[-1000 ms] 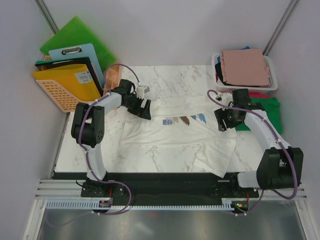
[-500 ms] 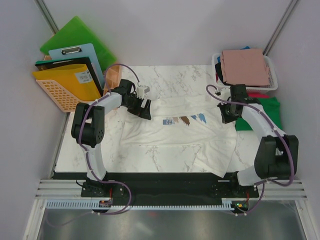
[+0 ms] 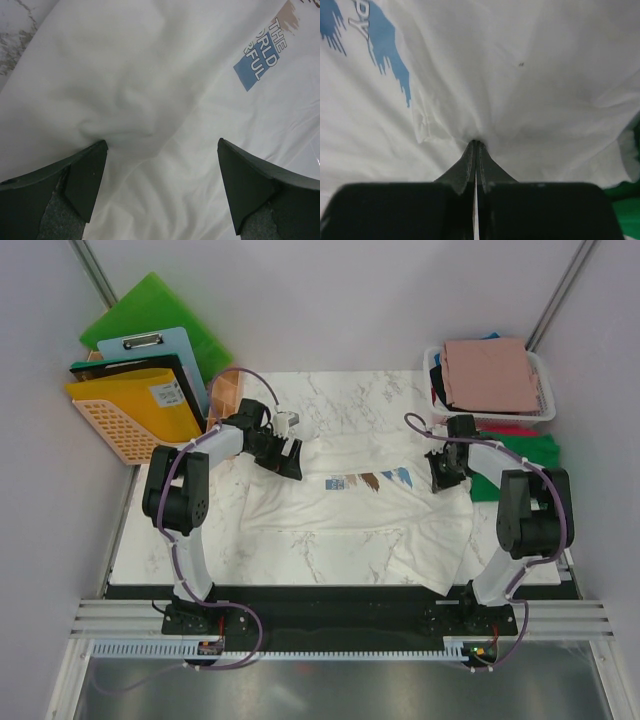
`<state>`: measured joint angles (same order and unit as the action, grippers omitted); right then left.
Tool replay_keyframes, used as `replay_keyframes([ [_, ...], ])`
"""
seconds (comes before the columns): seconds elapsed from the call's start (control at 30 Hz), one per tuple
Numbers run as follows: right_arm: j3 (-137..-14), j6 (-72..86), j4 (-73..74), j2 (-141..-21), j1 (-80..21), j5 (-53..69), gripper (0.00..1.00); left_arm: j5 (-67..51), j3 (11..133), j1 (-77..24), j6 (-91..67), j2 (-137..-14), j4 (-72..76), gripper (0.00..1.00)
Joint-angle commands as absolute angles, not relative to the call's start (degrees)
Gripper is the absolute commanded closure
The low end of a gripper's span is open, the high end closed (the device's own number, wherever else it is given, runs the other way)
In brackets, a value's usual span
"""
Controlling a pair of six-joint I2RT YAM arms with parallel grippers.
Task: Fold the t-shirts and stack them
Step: Fold the tshirt
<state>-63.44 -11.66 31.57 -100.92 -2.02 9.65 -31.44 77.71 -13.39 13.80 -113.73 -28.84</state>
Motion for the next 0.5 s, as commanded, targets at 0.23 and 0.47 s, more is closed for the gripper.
replay_keyframes([
  [0.23,-55.1,-15.4,37.2,-83.7,-2.1,11.9,1.0,-28.1,77.2,-13.5,15.3,-115.2,-30.5,0.0],
  [0.47,-58.7,-16.4,35.8,-81.6,-2.1,7.3,1.0,-27.7,76.3,-13.5,15.8,-114.8,-30.6,0.0],
])
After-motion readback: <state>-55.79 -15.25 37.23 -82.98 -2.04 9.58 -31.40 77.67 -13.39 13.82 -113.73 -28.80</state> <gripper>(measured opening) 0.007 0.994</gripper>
